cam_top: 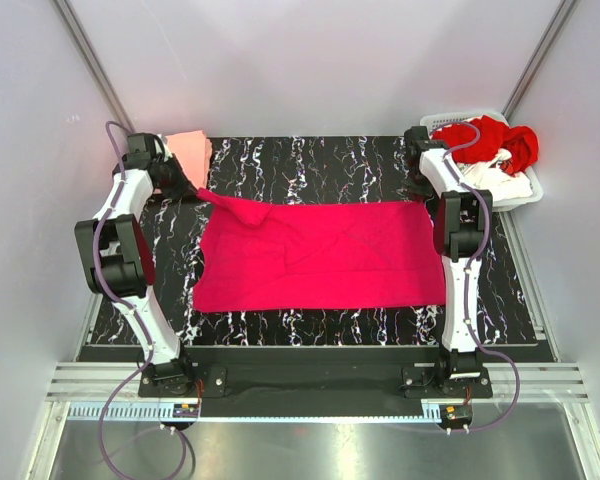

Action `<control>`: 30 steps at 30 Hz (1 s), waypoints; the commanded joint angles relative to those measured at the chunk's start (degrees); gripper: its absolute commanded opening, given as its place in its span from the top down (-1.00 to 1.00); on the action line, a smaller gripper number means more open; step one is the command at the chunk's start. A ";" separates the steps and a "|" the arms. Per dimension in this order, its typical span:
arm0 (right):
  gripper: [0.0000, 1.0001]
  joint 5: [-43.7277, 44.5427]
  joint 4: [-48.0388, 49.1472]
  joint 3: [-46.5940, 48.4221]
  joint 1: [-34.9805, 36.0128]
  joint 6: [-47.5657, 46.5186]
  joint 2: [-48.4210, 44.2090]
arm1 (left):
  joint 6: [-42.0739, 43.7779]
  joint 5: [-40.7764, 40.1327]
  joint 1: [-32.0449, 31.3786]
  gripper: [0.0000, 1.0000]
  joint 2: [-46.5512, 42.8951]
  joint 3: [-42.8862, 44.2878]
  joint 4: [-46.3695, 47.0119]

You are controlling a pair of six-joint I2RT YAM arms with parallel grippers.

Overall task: Fold and stack the t-shirts
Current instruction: Fold the tshirt

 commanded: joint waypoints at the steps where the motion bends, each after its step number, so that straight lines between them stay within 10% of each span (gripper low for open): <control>1: 1.00 -3.17 -1.08 -0.67 -0.41 0.56 -3.50 | -2.40 4.00 0.26 1.00 -1.34 1.64 1.72; 30: 1.00 -7.13 4.81 -25.46 -0.41 0.38 -28.81 | -9.97 7.34 -1.06 1.00 -24.89 -13.20 -9.18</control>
